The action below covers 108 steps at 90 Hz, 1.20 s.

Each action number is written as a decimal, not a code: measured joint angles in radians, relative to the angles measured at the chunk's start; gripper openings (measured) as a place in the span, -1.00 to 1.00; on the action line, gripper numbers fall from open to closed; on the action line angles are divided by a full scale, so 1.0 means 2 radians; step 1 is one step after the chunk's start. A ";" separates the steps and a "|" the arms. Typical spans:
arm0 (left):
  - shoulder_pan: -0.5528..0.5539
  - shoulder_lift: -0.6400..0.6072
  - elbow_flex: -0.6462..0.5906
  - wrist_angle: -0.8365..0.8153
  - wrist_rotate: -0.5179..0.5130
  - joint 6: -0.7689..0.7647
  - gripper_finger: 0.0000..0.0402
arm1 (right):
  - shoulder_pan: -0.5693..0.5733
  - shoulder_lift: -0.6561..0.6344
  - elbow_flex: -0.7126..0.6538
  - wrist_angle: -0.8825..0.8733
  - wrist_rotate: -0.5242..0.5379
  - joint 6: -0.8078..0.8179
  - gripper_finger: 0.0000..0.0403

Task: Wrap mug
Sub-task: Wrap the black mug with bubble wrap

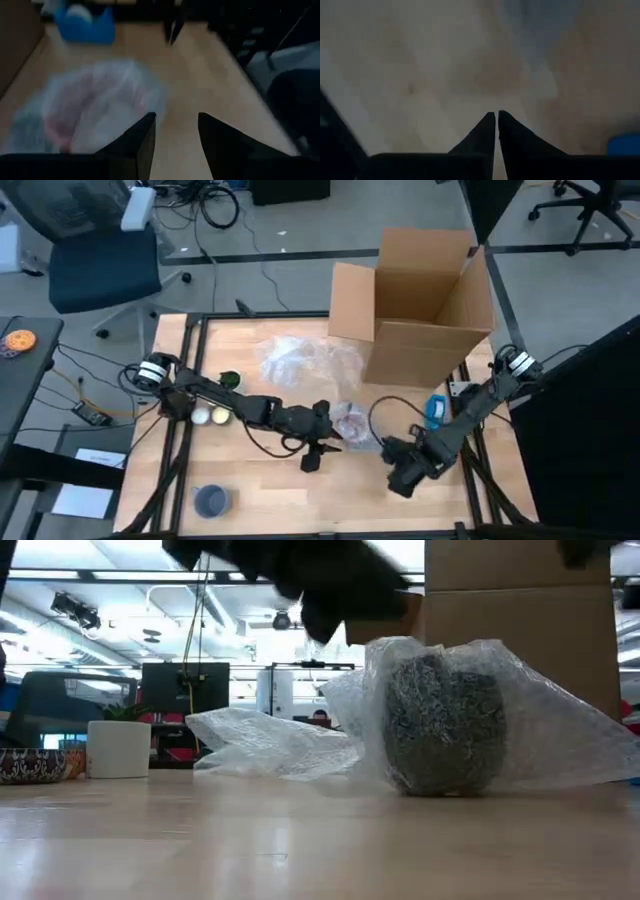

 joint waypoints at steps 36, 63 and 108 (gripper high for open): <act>0.000 0.000 0.075 -0.142 0.009 0.049 -0.35 | -0.018 0.000 -0.080 0.102 0.060 -0.038 -1.00; 0.001 0.000 0.095 -0.183 0.009 0.074 -0.35 | -0.063 0.000 0.008 0.110 0.109 -0.194 -1.00; 0.001 0.000 0.095 -0.183 0.005 0.082 -0.35 | -0.029 -0.001 -0.034 0.074 0.043 -0.049 -1.00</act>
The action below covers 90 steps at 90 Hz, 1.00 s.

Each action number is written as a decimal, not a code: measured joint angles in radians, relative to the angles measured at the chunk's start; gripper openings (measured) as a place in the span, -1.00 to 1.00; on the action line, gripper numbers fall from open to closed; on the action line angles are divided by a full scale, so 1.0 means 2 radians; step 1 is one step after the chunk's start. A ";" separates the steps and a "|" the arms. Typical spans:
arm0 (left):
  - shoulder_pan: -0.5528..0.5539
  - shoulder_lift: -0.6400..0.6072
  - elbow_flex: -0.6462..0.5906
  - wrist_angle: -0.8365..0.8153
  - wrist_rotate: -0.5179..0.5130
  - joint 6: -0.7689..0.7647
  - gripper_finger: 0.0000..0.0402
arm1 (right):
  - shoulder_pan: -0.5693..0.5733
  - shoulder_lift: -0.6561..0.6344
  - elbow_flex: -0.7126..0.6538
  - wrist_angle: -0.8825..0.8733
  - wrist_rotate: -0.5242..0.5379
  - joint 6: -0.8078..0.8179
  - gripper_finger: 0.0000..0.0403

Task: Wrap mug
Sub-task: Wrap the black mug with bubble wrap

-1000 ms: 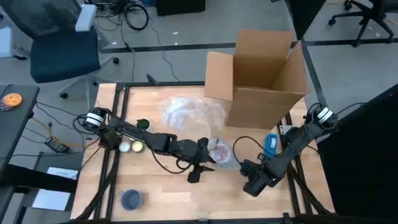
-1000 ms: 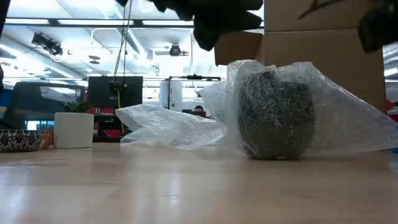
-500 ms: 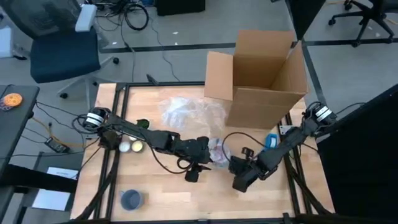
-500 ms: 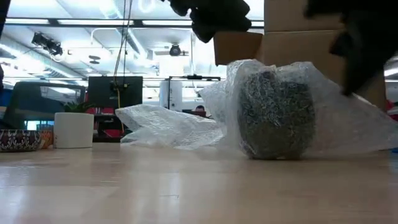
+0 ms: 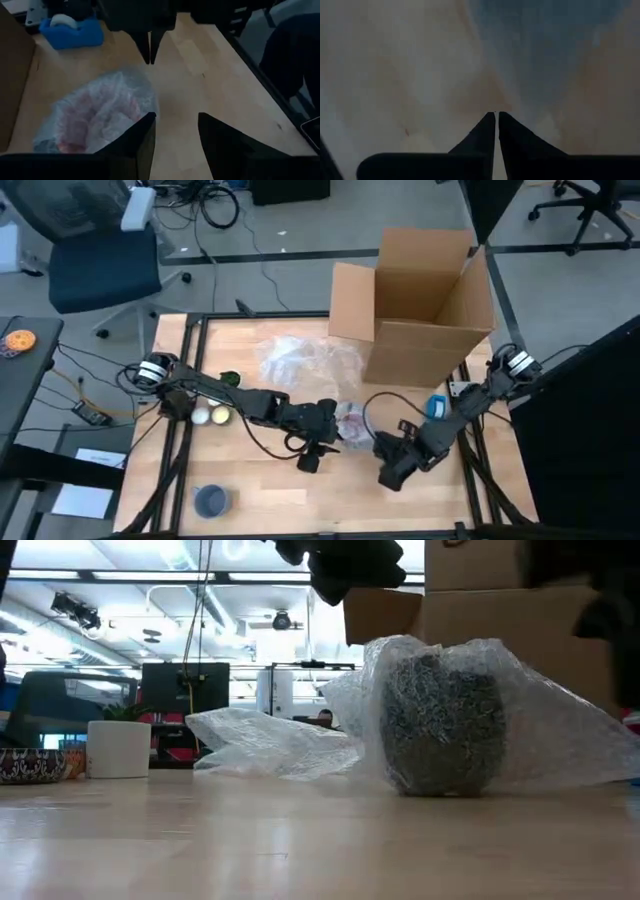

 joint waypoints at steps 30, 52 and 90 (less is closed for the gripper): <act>-0.007 0.012 0.000 -0.008 -0.019 -0.052 -0.35 | -0.022 0.000 -0.062 0.046 0.000 -0.030 -1.00; -0.020 0.017 0.000 -0.014 -0.048 -0.075 -0.35 | -0.070 -0.001 -0.024 0.072 -0.004 -0.168 -1.00; -0.023 0.040 -0.022 0.045 -0.055 -0.105 -0.35 | -0.085 0.000 -0.020 0.107 0.051 -0.235 -1.00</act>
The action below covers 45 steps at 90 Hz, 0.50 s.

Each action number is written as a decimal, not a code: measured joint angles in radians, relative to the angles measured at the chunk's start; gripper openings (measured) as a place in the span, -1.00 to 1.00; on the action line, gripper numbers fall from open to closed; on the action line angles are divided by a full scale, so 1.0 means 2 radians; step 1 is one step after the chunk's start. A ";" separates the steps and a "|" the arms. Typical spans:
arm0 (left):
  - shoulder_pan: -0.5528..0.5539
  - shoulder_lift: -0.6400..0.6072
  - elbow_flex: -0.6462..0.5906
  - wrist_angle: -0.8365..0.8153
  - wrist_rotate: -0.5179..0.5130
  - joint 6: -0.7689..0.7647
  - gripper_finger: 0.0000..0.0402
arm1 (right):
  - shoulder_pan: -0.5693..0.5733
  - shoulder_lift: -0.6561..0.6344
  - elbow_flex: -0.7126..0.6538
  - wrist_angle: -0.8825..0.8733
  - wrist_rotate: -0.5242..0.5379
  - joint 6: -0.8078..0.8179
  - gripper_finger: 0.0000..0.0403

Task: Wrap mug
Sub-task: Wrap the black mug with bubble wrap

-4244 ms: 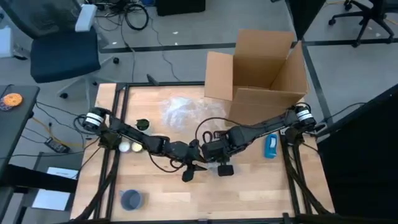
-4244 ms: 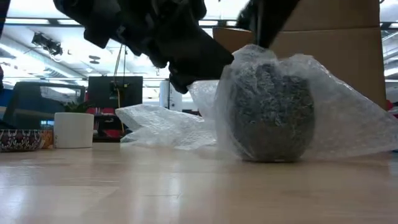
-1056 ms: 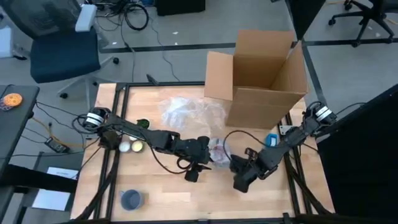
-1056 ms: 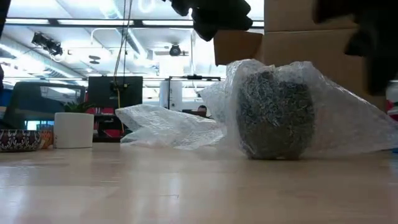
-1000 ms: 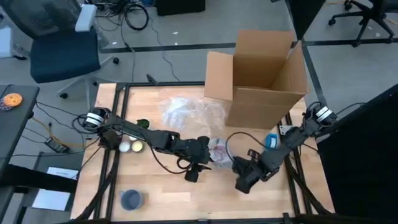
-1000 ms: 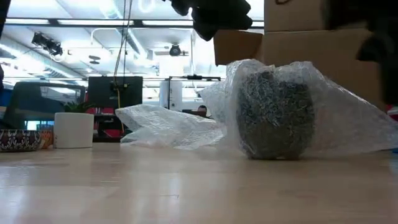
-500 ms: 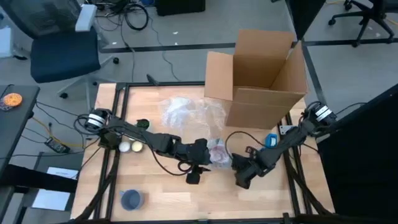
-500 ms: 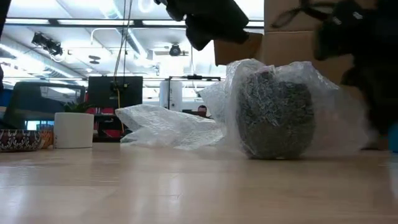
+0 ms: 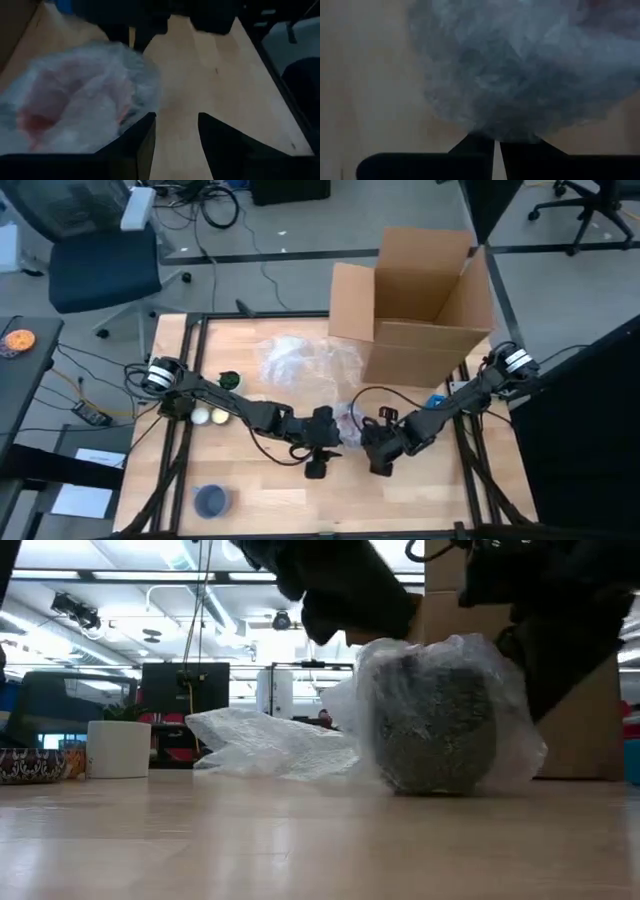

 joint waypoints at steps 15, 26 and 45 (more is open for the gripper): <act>-0.004 0.001 0.000 0.005 0.001 -0.002 -0.35 | 0.001 0.000 0.000 0.011 -0.003 -0.002 -1.00; -0.004 0.001 0.000 0.008 0.001 0.000 -0.35 | 0.002 -0.006 0.000 0.008 -0.030 0.007 -1.00; -0.004 0.001 0.000 0.006 0.002 0.006 -0.35 | 0.020 -0.032 0.036 -0.026 -0.023 0.009 -1.00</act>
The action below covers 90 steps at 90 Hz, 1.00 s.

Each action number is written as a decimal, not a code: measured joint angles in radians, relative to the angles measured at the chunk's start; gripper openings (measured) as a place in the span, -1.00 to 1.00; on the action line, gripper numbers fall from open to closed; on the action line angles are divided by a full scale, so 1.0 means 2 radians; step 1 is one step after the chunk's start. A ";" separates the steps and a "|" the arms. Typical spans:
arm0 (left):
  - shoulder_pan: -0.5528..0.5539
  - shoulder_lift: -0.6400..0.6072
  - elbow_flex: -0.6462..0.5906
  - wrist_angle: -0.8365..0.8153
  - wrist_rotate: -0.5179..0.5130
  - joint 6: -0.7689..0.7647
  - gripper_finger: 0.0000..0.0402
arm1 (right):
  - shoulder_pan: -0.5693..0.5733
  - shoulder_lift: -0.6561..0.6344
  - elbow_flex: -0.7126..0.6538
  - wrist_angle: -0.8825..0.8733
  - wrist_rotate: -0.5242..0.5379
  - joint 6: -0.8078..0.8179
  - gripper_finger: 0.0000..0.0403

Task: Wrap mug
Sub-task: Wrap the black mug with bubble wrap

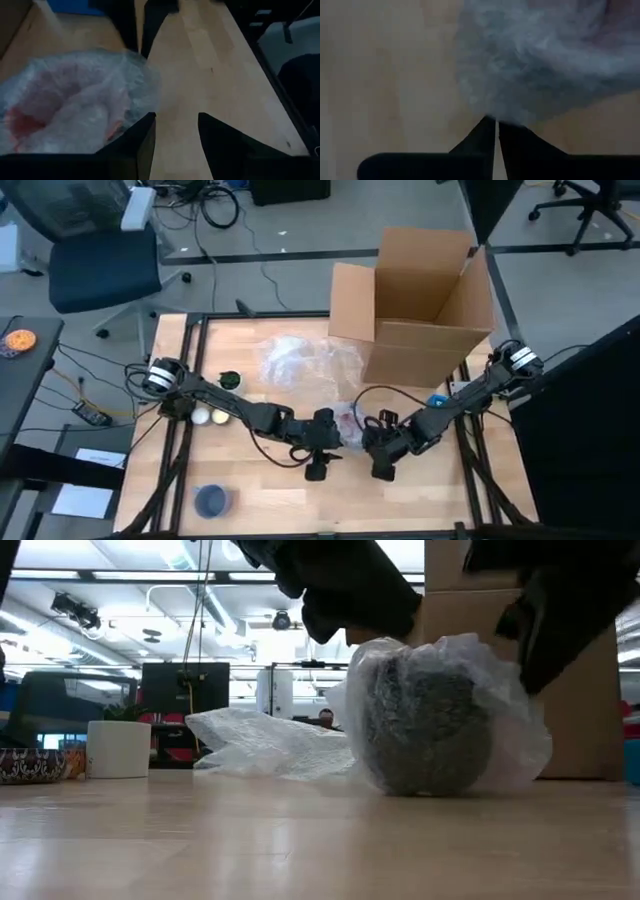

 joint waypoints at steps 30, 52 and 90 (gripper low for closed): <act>0.001 0.000 0.067 -0.143 0.000 0.025 -0.35 | -0.017 -0.021 0.065 0.058 0.055 -0.131 -1.00; -0.042 -0.001 0.166 -0.370 -0.046 -0.004 -0.35 | -0.078 0.022 0.065 0.067 -0.009 -0.195 -1.00; -0.067 -0.001 0.170 -0.436 -0.181 -0.004 -0.35 | -0.147 0.095 0.065 0.056 -0.074 -0.253 -1.00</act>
